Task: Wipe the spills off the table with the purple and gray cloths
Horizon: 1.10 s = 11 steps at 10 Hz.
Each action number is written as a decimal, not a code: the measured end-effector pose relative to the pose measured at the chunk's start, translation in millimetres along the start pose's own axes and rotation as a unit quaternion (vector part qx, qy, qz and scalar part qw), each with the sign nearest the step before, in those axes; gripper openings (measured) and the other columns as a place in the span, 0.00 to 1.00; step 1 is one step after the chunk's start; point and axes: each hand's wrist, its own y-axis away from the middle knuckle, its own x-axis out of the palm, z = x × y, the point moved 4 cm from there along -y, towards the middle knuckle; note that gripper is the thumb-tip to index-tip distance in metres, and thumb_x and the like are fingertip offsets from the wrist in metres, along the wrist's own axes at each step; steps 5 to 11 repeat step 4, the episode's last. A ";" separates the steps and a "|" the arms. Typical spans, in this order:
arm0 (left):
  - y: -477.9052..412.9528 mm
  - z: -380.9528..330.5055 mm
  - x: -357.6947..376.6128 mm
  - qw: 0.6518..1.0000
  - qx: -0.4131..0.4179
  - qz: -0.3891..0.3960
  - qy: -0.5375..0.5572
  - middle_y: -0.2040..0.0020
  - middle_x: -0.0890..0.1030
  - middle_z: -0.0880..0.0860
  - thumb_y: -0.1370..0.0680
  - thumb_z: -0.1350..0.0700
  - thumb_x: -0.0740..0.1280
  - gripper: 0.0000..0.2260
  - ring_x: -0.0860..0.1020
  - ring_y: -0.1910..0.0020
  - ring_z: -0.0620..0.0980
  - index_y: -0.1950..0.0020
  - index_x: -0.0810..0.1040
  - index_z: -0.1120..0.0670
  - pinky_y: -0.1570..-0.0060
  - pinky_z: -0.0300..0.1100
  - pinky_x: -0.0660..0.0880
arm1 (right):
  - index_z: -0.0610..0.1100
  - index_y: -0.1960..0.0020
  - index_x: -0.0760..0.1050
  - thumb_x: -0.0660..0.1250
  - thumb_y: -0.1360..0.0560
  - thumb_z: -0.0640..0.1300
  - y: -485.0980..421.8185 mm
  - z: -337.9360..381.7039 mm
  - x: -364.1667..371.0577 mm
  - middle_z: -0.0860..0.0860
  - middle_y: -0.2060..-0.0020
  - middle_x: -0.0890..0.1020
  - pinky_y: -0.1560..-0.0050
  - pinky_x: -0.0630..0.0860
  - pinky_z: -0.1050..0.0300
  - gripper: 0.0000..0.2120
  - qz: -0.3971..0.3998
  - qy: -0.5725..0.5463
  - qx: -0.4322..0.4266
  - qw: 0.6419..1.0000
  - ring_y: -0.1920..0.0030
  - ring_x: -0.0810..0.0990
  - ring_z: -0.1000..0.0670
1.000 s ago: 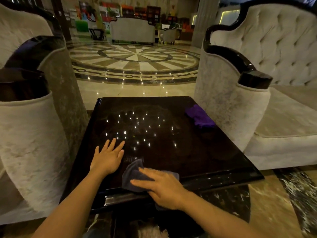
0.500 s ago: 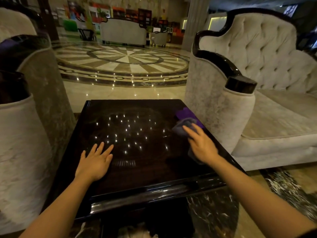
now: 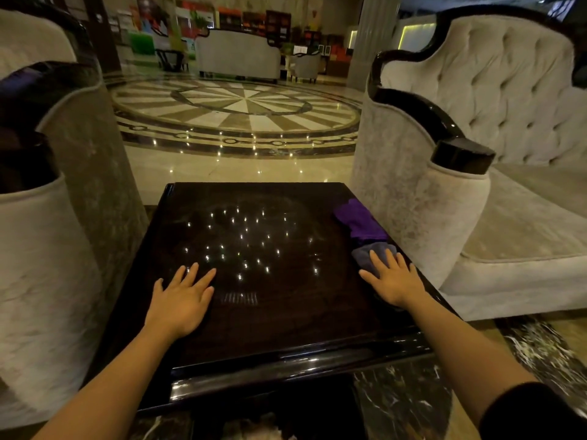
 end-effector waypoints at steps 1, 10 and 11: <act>0.6 -1.7 -2.8 1.000 -0.003 0.004 -0.015 0.23 0.49 0.52 0.20 0.45 0.43 0.21 0.46 0.25 0.53 0.27 0.47 0.42 0.28 0.58 0.49 | 0.53 0.26 0.40 0.41 0.24 0.65 4.5 9.2 -7.2 0.46 0.25 0.40 0.29 0.36 0.37 0.30 -0.009 0.123 0.014 0.992 0.27 0.34 0.42; 1.0 -19.7 -39.2 0.997 -0.018 0.038 -0.063 0.24 0.55 0.55 0.20 0.48 0.47 0.21 0.54 0.26 0.57 0.27 0.50 0.46 0.31 0.57 0.56 | 0.54 0.27 0.37 0.42 0.23 0.62 38.7 66.4 -41.3 0.45 0.25 0.40 0.28 0.41 0.38 0.29 -0.071 0.109 -0.032 0.991 0.26 0.36 0.42; 1.0 -19.7 -39.2 0.997 -0.018 0.038 -0.063 0.24 0.55 0.55 0.20 0.48 0.47 0.21 0.54 0.26 0.57 0.27 0.50 0.46 0.31 0.57 0.56 | 0.54 0.27 0.37 0.42 0.23 0.62 38.7 66.4 -41.3 0.45 0.25 0.40 0.28 0.41 0.38 0.29 -0.071 0.109 -0.032 0.991 0.26 0.36 0.42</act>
